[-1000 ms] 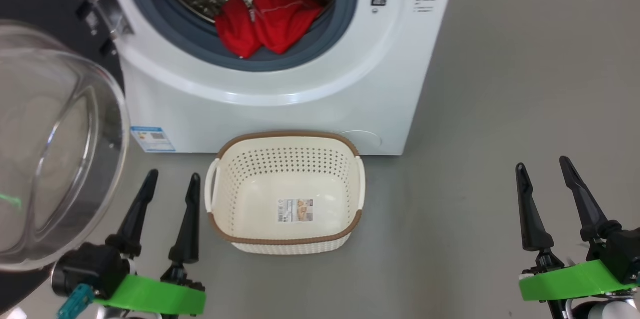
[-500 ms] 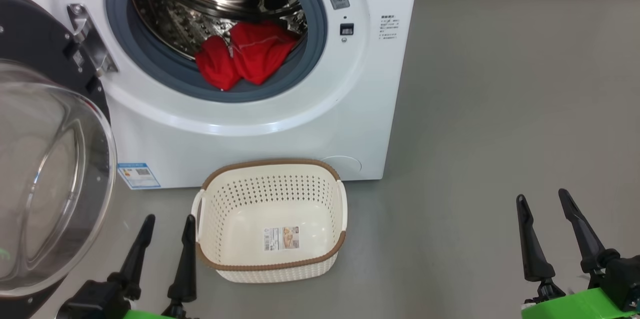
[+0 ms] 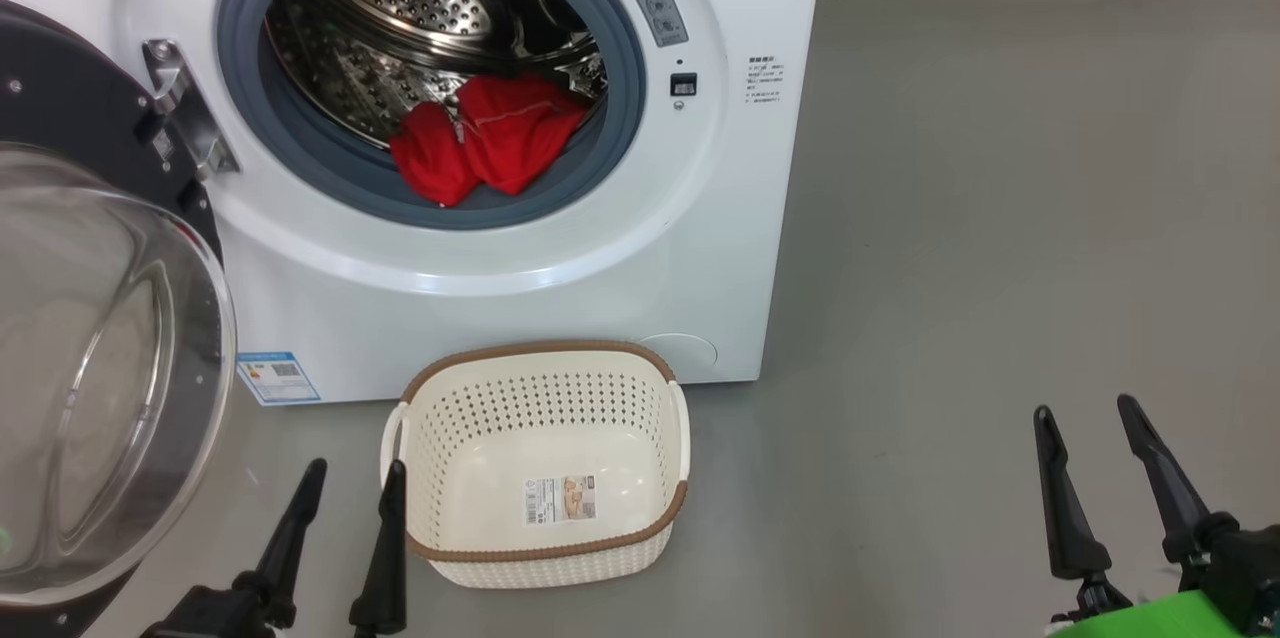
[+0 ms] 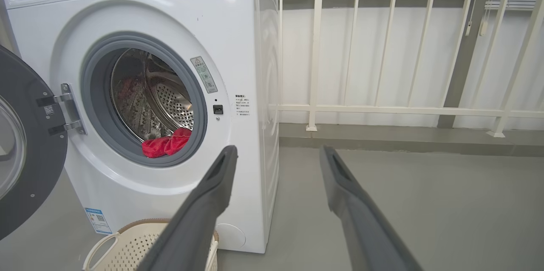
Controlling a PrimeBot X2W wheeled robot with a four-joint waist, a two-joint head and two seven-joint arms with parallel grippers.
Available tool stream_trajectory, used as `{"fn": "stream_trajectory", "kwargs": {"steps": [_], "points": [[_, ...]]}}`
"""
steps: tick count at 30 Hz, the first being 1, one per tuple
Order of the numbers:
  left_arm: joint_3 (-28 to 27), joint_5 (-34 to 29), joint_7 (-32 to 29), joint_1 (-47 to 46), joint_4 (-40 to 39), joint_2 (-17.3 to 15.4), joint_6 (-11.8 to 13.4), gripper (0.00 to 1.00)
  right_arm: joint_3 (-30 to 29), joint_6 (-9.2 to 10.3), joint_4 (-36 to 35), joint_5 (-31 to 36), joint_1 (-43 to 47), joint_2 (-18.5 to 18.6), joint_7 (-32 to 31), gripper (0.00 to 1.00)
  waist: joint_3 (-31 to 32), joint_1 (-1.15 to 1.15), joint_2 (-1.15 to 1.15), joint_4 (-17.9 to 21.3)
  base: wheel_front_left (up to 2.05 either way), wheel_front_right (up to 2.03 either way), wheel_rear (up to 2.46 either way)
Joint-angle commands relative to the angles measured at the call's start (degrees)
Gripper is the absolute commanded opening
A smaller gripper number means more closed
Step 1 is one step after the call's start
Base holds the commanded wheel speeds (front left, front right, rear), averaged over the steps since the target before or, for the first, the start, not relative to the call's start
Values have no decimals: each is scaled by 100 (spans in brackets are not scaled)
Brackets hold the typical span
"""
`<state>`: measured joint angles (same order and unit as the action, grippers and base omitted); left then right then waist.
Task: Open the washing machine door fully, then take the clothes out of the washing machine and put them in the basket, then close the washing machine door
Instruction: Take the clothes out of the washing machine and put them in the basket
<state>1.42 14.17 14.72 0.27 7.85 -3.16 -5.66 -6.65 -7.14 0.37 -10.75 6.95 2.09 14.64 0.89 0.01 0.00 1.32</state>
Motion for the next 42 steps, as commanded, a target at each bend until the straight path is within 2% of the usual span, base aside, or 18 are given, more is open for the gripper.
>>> {"fn": "stream_trajectory", "kwargs": {"steps": [1, 14, 21, 36, 42], "points": [[-176, -42, 28, -81, -168, -58, -44, 100, 96, -35, -102, -35, -61, 78, 36, 100, 22, 0, 0, -4, 0, 0, 0], [-237, -142, 28, -57, -177, -60, -69, 100, 11, -35, -55, 11, -58, 78, 36, 100, 51, 0, 0, -26, 0, 0, 0], [-271, -251, 28, -97, -107, -43, 68, 100, 29, -35, -38, 12, -45, 78, 36, 100, 55, 0, 0, -87, 22, -22, 0], [-143, -124, 28, -119, -263, -58, -101, 100, 135, -35, -28, -38, -96, 78, 36, 100, 49, 0, 0, -151, 142, -142, 0], [-192, -250, 28, -90, -322, -48, -60, 100, 103, -35, -61, -25, -78, 78, 36, 100, 32, 0, 0, -164, 85, -85, 0]]}}
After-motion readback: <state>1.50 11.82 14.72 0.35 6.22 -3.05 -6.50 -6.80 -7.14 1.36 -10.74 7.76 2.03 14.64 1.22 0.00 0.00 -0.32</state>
